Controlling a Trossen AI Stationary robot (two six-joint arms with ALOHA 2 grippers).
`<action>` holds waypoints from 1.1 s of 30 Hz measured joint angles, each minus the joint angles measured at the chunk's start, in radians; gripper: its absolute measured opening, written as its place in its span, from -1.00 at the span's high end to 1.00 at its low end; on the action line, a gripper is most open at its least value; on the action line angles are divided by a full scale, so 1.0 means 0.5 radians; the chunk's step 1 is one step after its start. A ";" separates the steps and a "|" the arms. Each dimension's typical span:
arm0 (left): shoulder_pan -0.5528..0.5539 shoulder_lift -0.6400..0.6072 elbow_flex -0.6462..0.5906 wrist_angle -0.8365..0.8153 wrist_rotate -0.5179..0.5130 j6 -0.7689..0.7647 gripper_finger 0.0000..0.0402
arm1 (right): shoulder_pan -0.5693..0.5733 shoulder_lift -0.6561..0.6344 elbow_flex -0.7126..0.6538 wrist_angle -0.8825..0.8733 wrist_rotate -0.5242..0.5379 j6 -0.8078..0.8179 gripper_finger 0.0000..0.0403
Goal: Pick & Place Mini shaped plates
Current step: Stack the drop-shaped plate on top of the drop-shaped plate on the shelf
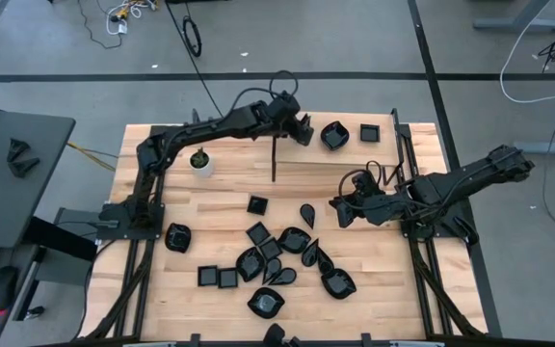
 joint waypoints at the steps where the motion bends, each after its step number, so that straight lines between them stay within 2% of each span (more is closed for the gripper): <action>1: -0.001 0.000 0.000 -0.005 0.000 0.001 0.48 | 0.000 0.000 -0.001 0.000 0.000 0.000 0.44; 11: 0.042 -0.043 0.000 -0.018 0.082 0.023 0.40 | 0.000 0.000 -0.001 0.013 0.000 -0.026 0.44; 16: 0.046 -0.097 0.001 -0.076 0.150 0.079 0.55 | 0.000 0.000 -0.001 0.015 0.000 -0.032 0.44; 20: 0.031 -0.098 0.001 -0.176 0.255 0.110 0.75 | 0.000 0.000 -0.001 0.018 0.001 -0.047 0.44; 24: 0.011 -0.068 -0.002 -0.220 0.256 0.118 0.96 | -0.003 0.000 -0.001 0.022 0.024 -0.056 0.44; 29: 0.009 -0.023 0.002 -0.157 0.161 0.134 0.94 | -0.004 -0.001 -0.001 0.032 0.036 -0.060 0.44; 33: 0.010 0.021 -0.002 -0.105 0.160 0.130 0.96 | -0.004 0.000 -0.001 0.039 0.036 -0.060 0.44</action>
